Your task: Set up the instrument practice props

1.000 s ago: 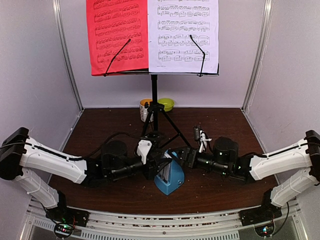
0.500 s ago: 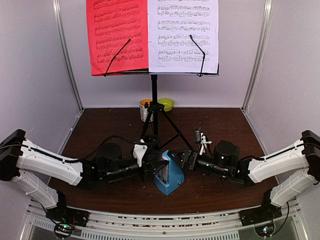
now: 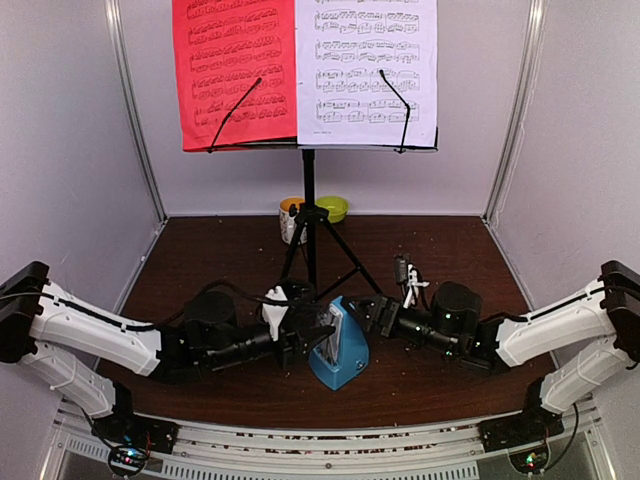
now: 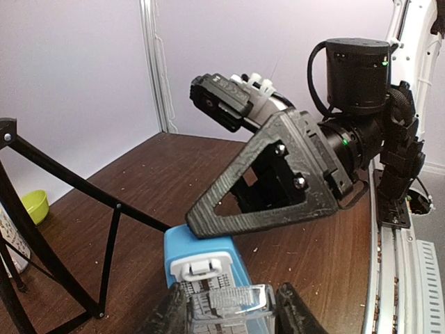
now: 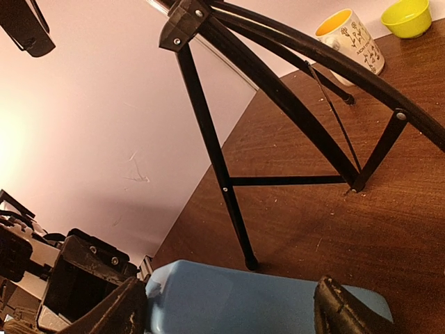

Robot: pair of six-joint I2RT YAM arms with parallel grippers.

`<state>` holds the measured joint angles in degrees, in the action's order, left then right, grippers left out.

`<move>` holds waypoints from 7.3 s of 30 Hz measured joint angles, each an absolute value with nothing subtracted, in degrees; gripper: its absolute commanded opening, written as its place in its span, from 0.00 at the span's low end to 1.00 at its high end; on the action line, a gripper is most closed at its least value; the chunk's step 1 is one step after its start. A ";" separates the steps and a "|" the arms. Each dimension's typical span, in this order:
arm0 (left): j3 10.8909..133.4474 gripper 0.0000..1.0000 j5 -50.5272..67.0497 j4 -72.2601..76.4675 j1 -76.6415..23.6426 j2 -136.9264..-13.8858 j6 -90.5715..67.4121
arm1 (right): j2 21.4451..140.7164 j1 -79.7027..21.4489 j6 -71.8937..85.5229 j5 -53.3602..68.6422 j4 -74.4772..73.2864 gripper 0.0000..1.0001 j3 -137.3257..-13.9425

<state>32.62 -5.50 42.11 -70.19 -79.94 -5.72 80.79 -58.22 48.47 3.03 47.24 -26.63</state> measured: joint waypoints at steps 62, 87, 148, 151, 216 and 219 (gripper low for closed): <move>63.90 0.20 1.54 -22.92 -19.66 -94.00 -18.52 | 67.31 -58.70 33.36 6.66 16.34 1.00 -35.31; 49.84 0.86 -1.23 -15.53 -18.65 -74.37 -18.02 | 63.57 -58.83 38.41 5.76 17.78 0.60 -18.46; 40.03 0.24 -6.94 18.31 -63.35 -93.06 -24.91 | 86.24 -54.28 39.99 2.13 25.34 0.60 -29.87; 38.83 0.28 -6.50 19.40 -63.57 -91.29 -25.43 | 81.71 -54.26 38.79 3.05 25.10 0.72 -28.36; 36.53 0.40 -2.31 18.57 -58.92 -80.97 -25.85 | 77.25 -64.16 30.20 -6.72 19.00 0.67 -36.40; 36.53 0.40 -2.28 18.55 -58.92 -80.97 -25.85 | 77.25 -64.18 30.63 -7.73 18.52 0.62 -36.45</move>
